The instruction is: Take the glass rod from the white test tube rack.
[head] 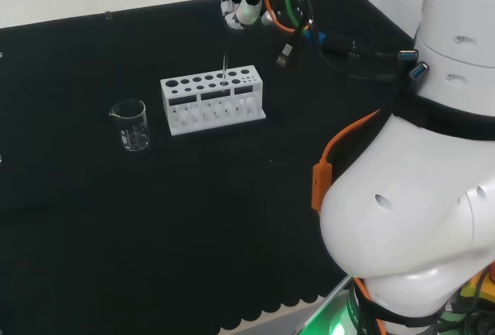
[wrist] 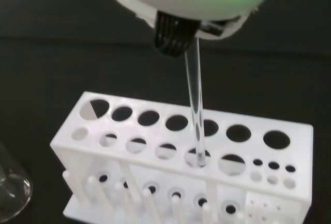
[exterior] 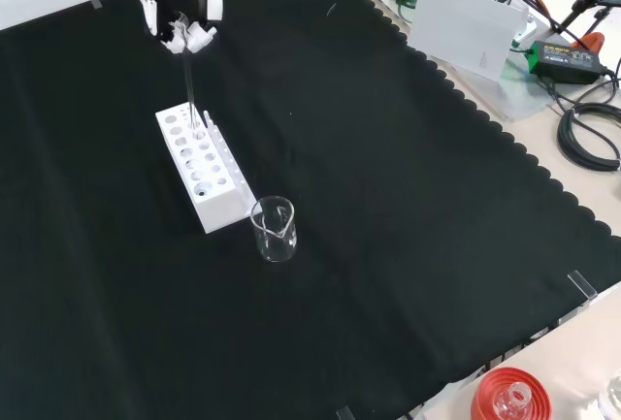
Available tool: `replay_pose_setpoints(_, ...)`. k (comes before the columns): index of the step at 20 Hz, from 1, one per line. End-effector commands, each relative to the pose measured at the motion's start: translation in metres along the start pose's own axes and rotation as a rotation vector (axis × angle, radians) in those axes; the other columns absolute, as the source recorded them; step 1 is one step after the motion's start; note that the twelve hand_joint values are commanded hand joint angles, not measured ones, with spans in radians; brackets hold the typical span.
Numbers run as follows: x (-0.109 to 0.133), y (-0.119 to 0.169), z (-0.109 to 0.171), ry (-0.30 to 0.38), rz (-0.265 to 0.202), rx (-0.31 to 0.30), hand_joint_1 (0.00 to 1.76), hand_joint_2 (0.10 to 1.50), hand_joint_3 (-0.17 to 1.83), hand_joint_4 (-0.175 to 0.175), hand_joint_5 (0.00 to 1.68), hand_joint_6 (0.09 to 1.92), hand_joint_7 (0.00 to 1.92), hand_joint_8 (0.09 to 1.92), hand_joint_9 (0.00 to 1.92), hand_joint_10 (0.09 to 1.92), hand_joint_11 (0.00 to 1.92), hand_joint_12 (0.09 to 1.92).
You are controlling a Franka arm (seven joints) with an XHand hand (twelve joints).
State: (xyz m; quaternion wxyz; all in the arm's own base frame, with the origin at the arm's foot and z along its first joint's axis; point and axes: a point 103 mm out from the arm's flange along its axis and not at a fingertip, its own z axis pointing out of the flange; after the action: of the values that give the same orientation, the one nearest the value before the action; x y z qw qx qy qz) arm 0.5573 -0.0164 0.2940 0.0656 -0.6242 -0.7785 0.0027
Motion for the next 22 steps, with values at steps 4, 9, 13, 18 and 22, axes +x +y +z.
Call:
replay_pose_setpoints(4, 0.010, -0.008, -0.017, -0.007, -0.006, -0.038, 1.31, 0.61, 0.80, -0.175, 1.19, 0.85, 1.25, 0.84, 1.75, 0.37, 1.68, 0.54)
replay_pose_setpoints(9, 0.013, -0.013, -0.027, -0.011, 0.005, -0.051, 1.31, 0.61, 0.81, -0.175, 1.19, 0.85, 1.25, 0.84, 1.75, 0.37, 1.68, 0.55)
replay_pose_setpoints(13, 0.018, -0.018, -0.032, -0.020, 0.008, -0.054, 1.31, 0.60, 0.81, -0.175, 1.19, 0.85, 1.25, 0.84, 1.75, 0.37, 1.68, 0.55)
replay_pose_setpoints(18, 0.026, -0.024, -0.035, -0.027, 0.006, -0.055, 1.31, 0.60, 0.82, -0.175, 1.19, 0.85, 1.25, 0.84, 1.76, 0.37, 1.68, 0.55)
replay_pose_setpoints(22, 0.030, -0.026, -0.037, -0.031, 0.003, -0.058, 1.31, 0.60, 0.82, -0.175, 1.19, 0.86, 1.25, 0.84, 1.76, 0.37, 1.68, 0.55)
